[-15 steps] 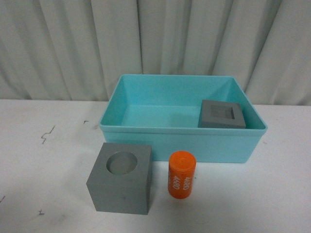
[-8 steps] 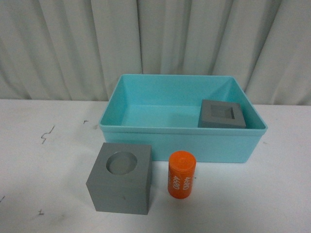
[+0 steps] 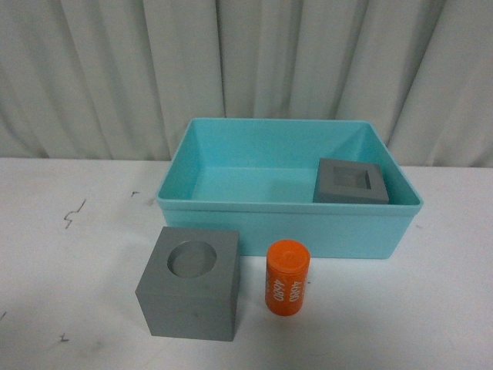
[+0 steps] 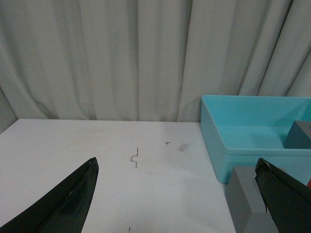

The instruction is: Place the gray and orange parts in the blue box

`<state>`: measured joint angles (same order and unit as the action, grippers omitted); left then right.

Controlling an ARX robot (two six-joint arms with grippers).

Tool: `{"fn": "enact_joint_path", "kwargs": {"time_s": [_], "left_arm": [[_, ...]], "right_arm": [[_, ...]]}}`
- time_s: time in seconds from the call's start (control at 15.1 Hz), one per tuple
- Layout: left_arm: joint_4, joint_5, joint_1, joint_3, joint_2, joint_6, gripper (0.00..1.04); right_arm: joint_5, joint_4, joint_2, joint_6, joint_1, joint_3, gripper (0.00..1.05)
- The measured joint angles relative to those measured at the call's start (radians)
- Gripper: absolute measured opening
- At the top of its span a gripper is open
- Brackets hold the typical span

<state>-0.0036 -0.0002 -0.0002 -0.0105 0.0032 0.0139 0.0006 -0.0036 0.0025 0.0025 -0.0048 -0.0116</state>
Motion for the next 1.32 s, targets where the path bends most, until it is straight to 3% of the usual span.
{"fn": "enact_joint_path", "kwargs": {"time_s": [0.13, 0.33, 0.46, 0.53, 0.6, 0.66, 0.79, 0.99, 1.32], "left_arm": [[0.0, 0.0, 0.0, 0.0, 0.0, 0.0, 0.98], [-0.045, 0.0, -0.002, -0.01, 0.009, 0.012, 0.98], [-0.355, -0.06, -0.077, -0.172, 0.219, 0.135, 0.98], [-0.438, -0.109, -0.161, -0.278, 0.324, 0.223, 0.98], [-0.357, -0.105, -0.201, -0.317, 0.38, 0.258, 0.98], [-0.24, -0.1, -0.195, -0.343, 0.49, 0.278, 0.98], [-0.151, -0.097, -0.196, -0.355, 0.615, 0.294, 0.98], [0.1, -0.087, -0.254, -0.52, 1.086, 0.281, 0.98], [0.08, -0.097, -0.325, -0.773, 1.523, 0.245, 0.98]], "right_arm": [[0.0, 0.0, 0.0, 0.0, 0.0, 0.0, 0.61], [0.0, 0.0, 0.0, 0.0, 0.0, 0.0, 0.88], [0.0, 0.001, 0.0, 0.0, 0.0, 0.0, 1.0], [0.0, 0.0, 0.0, 0.0, 0.001, 0.0, 0.97], [0.0, 0.0, 0.0, 0.0, 0.0, 0.0, 0.98], [0.0, 0.0, 0.0, 0.0, 0.0, 0.0, 0.98], [0.0, 0.0, 0.0, 0.0, 0.0, 0.0, 0.98], [0.0, 0.0, 0.0, 0.0, 0.0, 0.0, 0.98], [0.0, 0.0, 0.0, 0.0, 0.0, 0.0, 0.98]]}}
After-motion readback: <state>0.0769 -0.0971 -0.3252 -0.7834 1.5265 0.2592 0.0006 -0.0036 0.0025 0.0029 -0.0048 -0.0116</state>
